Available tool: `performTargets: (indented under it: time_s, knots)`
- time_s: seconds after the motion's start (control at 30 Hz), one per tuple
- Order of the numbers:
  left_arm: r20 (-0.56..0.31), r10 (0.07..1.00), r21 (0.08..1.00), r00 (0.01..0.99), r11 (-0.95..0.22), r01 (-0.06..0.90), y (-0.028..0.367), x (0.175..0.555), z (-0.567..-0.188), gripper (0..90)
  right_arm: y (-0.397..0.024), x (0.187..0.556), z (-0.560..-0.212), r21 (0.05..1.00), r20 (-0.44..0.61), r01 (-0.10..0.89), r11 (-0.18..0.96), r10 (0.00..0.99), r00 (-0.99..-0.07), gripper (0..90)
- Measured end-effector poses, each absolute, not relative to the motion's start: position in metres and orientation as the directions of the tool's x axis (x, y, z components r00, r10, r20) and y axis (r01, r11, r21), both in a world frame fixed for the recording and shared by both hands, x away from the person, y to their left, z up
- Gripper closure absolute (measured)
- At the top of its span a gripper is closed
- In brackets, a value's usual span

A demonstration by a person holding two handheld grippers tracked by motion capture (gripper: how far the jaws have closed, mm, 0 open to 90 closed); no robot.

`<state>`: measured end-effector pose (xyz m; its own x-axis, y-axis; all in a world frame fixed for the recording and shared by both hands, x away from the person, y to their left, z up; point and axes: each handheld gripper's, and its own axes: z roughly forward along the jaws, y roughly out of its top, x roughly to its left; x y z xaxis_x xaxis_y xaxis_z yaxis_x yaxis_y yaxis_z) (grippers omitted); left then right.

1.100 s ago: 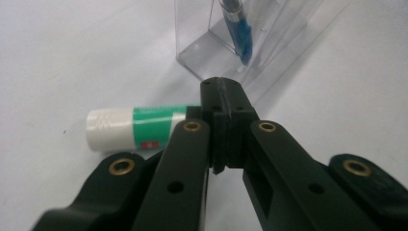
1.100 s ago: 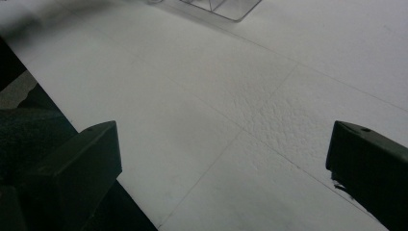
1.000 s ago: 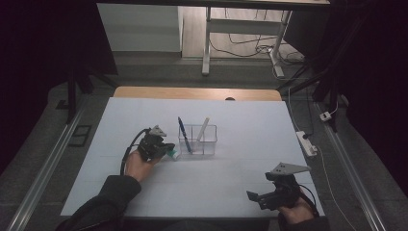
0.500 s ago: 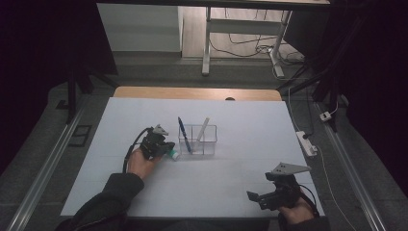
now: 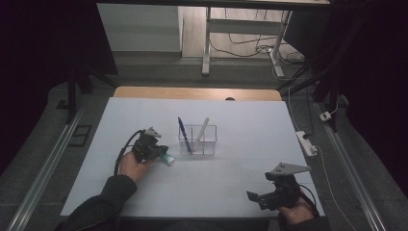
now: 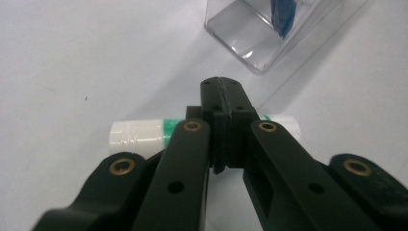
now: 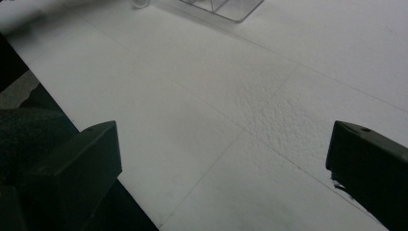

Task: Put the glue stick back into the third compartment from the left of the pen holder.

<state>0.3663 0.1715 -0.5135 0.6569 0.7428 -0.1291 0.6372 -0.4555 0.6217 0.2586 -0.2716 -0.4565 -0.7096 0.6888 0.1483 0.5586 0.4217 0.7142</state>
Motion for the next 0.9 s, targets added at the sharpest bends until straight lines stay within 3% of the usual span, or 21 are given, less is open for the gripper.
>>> performTargets:
  time_s: [0.67, 0.9]
  knots:
    - [-0.163, 0.751, 0.592, 0.64, -0.444, 0.672, 0.197, 0.348, -0.514, 89.0, -0.271, 0.259, -0.457, 0.714, 0.145, 0.557, 0.425, 0.688, -0.711, 0.0]
    - [-0.161, 0.749, 0.624, 0.642, -0.427, 0.654, 0.198, 0.347, -0.508, 87.7, -0.271, 0.259, -0.457, 0.715, 0.145, 0.555, 0.425, 0.687, -0.712, 0.0]
